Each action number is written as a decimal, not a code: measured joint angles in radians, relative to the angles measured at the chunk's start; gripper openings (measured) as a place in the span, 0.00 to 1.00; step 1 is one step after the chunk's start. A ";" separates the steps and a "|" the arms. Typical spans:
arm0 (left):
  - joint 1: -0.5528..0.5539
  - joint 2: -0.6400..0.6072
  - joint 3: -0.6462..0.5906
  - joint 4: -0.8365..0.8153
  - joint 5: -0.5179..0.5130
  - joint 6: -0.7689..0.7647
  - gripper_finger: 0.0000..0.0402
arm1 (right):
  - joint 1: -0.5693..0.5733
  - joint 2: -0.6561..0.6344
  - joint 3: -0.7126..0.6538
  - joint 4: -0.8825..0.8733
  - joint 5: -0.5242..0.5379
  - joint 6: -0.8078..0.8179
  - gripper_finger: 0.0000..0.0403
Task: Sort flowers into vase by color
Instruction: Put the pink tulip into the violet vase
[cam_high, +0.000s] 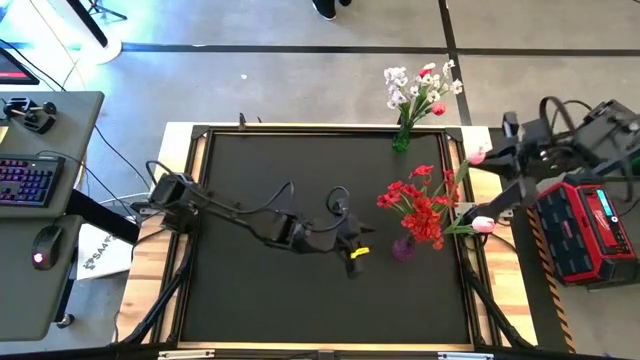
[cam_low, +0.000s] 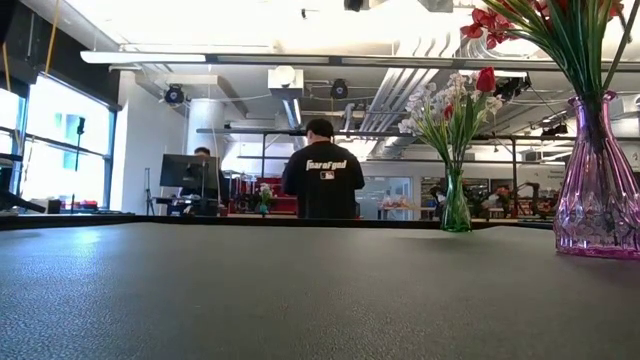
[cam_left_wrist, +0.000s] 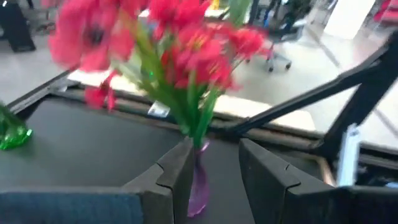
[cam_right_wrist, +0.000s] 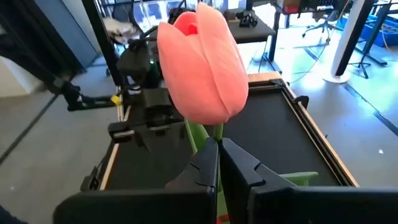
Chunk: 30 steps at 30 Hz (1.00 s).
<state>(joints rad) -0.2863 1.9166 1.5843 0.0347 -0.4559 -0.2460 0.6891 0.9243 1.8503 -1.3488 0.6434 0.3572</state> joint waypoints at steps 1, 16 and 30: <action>0.004 0.003 -0.001 -0.011 0.003 -0.004 0.29 | 0.000 0.011 0.000 -0.001 -0.001 0.001 0.00; 0.037 0.076 -0.001 0.018 0.112 -0.015 0.29 | 0.105 -0.055 -0.323 0.225 0.117 0.062 0.00; 0.062 0.120 -0.001 0.067 0.178 0.061 0.29 | 0.261 -0.101 -0.402 0.329 0.353 -0.017 0.00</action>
<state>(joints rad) -0.2240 2.0362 1.5829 0.1018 -0.2778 -0.1851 0.9499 0.8228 1.4483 -1.0197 0.9968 0.3399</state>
